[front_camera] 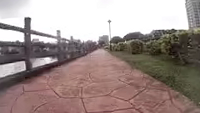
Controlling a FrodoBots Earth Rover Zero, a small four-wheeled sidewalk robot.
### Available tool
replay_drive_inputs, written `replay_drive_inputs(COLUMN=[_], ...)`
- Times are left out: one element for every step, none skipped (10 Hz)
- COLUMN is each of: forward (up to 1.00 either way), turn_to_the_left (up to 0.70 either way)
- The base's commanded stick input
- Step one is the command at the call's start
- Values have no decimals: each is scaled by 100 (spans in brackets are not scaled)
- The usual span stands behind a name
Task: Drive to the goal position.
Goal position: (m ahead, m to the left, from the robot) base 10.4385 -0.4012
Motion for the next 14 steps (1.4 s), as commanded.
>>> replay_drive_inputs(forward=[70, 70, 70, 70, 70, 70, 70, 70, 70, 70, 70, 70, 70, 70], turn_to_the_left=[0, 0, 0, 0, 0, 0, 0, 0, 0, 0, 0, 0, 0, 0])
